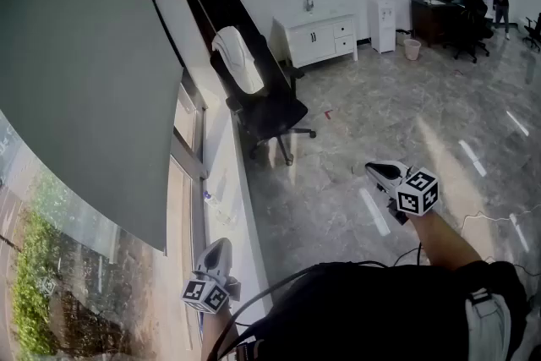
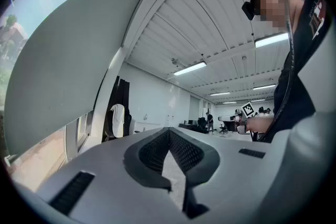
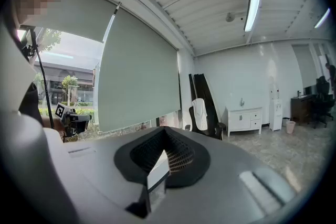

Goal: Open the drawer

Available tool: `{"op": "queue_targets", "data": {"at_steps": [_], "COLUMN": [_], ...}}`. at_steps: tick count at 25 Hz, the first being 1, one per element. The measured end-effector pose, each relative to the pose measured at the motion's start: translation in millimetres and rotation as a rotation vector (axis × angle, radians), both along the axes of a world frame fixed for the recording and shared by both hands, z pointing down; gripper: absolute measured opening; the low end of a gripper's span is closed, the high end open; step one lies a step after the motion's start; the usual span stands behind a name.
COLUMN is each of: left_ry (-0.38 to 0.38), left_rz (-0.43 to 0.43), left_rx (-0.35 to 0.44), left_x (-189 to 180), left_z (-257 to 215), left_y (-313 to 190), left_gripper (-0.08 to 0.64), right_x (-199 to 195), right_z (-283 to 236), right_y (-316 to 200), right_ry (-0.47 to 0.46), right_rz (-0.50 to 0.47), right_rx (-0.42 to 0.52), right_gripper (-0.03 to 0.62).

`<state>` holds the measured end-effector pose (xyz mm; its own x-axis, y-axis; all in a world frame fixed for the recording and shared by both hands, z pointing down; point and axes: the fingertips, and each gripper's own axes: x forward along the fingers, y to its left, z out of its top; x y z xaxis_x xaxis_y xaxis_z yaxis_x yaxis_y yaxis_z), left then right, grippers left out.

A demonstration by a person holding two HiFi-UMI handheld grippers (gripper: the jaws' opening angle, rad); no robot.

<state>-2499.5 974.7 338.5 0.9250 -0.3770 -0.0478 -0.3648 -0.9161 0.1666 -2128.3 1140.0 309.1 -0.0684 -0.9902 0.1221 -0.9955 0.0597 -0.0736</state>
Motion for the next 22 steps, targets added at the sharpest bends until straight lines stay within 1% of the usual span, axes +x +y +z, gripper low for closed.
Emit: {"op": "queue_targets", "data": {"at_steps": [13, 17, 22], "left_ry": [-0.001, -0.005, -0.008], "left_rz": [0.012, 0.012, 0.012], "left_rx": [0.006, 0.007, 0.004], "left_x": [1.6, 1.4, 2.9], "left_z": [-3.2, -0.7, -2.4], "left_y": [1.5, 0.6, -6.4], "left_gripper": [0.000, 0.000, 0.000], "right_x": [-0.5, 0.6, -0.3], "right_z": [-1.5, 1.2, 3.1], "right_y": [-2.6, -5.8, -14.1], "right_ry": [0.020, 0.051, 0.073], "right_rz": [0.001, 0.015, 0.009], "right_rx": [-0.012, -0.018, -0.023], "right_gripper": [-0.005, -0.003, -0.003]}}
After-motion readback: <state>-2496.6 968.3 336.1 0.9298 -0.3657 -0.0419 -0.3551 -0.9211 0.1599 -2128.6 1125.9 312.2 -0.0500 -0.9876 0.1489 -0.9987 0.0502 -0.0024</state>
